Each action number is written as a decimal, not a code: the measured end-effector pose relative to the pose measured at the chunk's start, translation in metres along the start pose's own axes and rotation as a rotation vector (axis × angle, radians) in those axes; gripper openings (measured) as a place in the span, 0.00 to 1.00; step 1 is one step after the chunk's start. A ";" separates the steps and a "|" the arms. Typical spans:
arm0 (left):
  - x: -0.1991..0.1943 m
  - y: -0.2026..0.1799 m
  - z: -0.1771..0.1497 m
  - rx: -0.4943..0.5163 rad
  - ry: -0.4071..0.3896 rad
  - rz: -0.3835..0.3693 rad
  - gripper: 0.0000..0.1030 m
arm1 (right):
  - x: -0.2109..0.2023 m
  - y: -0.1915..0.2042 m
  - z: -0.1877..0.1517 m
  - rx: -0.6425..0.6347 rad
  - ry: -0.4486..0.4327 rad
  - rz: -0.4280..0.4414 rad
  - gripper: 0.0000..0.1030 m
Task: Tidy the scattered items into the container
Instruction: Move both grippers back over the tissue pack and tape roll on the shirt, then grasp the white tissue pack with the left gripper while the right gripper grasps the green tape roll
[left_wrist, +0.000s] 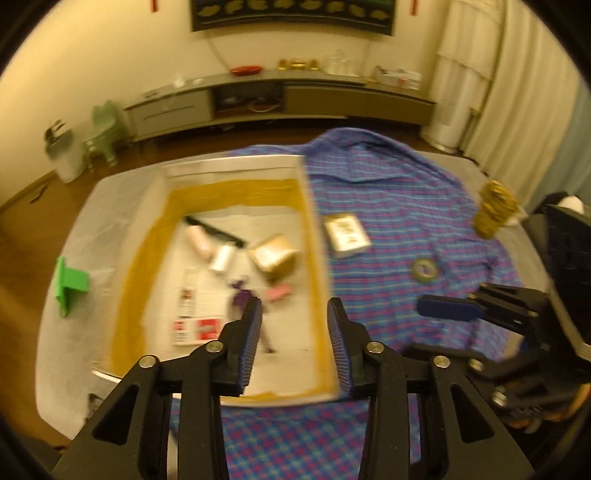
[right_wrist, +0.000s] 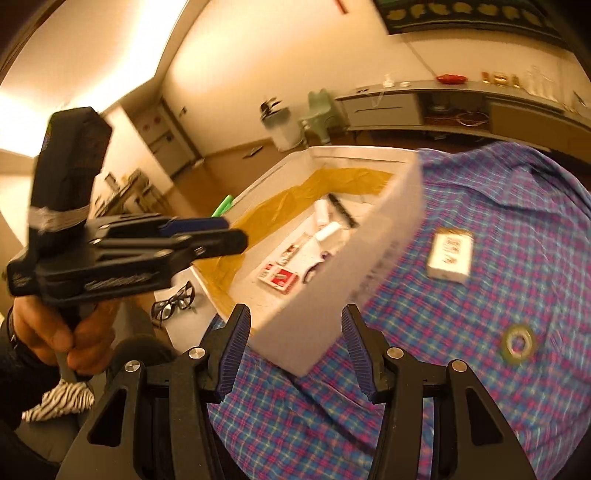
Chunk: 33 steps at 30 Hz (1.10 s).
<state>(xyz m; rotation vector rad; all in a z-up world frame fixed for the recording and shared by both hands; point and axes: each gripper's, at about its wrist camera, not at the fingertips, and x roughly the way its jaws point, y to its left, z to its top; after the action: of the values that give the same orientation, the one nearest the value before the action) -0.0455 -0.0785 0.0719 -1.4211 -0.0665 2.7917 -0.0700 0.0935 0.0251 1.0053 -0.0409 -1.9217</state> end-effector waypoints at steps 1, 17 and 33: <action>0.000 -0.010 0.002 0.006 0.002 -0.010 0.41 | -0.005 -0.007 -0.003 0.013 -0.007 -0.013 0.52; 0.103 -0.109 0.040 0.058 0.099 0.007 0.46 | -0.016 -0.127 -0.035 0.062 0.061 -0.340 0.58; 0.216 -0.091 0.069 -0.041 0.152 0.098 0.54 | 0.036 -0.161 -0.026 0.005 0.129 -0.488 0.66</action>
<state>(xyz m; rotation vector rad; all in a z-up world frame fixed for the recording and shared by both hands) -0.2301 0.0157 -0.0583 -1.6862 -0.0548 2.7618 -0.1765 0.1667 -0.0802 1.2220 0.2989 -2.2848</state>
